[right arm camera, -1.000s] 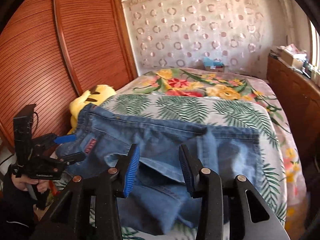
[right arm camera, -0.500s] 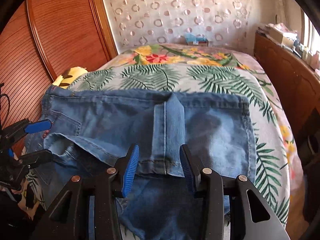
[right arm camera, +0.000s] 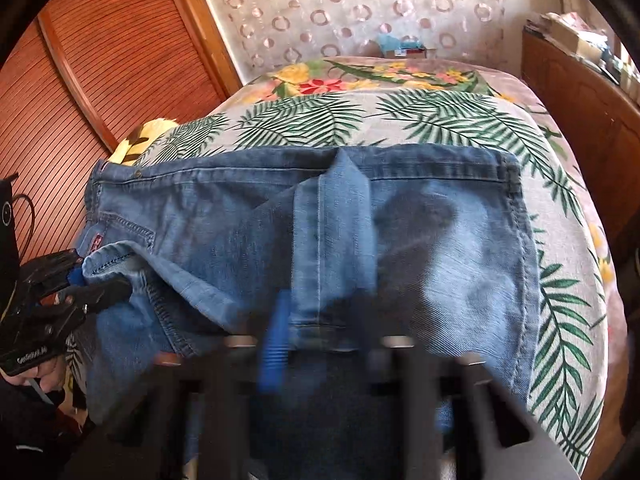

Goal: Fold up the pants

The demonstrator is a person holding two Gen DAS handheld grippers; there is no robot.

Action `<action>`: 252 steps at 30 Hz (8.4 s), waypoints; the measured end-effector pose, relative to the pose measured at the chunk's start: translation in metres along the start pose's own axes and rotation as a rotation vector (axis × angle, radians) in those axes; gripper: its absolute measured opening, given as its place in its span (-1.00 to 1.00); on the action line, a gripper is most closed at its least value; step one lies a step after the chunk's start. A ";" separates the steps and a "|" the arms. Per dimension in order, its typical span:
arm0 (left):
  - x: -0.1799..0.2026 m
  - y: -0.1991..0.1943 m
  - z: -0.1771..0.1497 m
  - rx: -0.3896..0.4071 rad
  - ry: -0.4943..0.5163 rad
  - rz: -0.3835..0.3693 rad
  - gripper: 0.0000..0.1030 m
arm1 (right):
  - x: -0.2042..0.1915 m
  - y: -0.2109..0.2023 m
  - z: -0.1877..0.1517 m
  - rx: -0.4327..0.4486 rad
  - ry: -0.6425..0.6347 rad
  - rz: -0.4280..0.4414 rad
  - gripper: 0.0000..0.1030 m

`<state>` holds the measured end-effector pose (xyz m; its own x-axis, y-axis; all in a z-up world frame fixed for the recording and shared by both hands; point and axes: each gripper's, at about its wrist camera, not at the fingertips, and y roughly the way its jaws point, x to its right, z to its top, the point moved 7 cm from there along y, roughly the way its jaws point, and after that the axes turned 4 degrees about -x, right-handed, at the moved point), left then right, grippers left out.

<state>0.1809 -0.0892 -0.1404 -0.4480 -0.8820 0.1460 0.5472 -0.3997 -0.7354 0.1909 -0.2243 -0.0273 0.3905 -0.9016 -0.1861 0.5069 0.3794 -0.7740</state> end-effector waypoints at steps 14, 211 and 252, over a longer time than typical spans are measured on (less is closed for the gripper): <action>-0.030 -0.119 -0.011 0.171 -0.013 0.076 -0.84 | -0.095 -0.056 0.068 0.165 -0.254 0.060 -0.98; -0.119 -0.095 -0.033 0.116 -0.143 0.290 0.59 | -0.030 -0.054 -0.086 0.240 -0.074 -0.183 -0.23; -0.051 -0.006 -0.052 0.001 -0.072 0.232 0.60 | 0.020 -0.046 -0.093 0.175 0.091 -0.296 -0.19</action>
<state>0.1636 -0.0289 -0.1776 -0.2590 -0.9657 0.0204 0.6301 -0.1849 -0.7541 0.1035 -0.2793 -0.0519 0.1413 -0.9896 -0.0287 0.7149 0.1220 -0.6885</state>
